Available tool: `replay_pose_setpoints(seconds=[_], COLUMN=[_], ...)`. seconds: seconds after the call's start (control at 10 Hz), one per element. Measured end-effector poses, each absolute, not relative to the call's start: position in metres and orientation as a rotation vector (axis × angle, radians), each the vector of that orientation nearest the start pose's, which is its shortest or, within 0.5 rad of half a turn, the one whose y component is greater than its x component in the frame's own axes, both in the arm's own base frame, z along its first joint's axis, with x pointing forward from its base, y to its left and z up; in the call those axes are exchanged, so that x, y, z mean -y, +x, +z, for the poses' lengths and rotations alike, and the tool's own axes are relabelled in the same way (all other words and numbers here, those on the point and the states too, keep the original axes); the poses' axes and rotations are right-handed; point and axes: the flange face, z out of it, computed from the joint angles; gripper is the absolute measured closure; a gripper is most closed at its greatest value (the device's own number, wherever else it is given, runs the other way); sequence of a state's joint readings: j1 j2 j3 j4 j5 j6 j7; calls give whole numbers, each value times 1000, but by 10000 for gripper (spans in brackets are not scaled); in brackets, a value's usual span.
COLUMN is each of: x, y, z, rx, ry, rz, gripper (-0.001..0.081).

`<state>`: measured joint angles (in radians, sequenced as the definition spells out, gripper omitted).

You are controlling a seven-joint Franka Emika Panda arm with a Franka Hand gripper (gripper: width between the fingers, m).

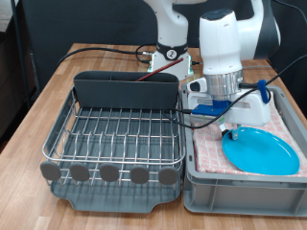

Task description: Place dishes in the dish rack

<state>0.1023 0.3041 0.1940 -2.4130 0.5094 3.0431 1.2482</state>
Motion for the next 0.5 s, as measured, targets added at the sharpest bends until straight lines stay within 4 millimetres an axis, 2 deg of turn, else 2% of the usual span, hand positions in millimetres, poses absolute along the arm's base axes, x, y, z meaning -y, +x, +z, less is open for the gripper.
replay_pose_setpoints(seconds=[0.3, 0.5], x=[-117, -119], y=[503, 504], z=[225, 241], rx=[-1864, -1878], ry=[-2079, -2084], rz=[-155, -170], gripper=[718, 718])
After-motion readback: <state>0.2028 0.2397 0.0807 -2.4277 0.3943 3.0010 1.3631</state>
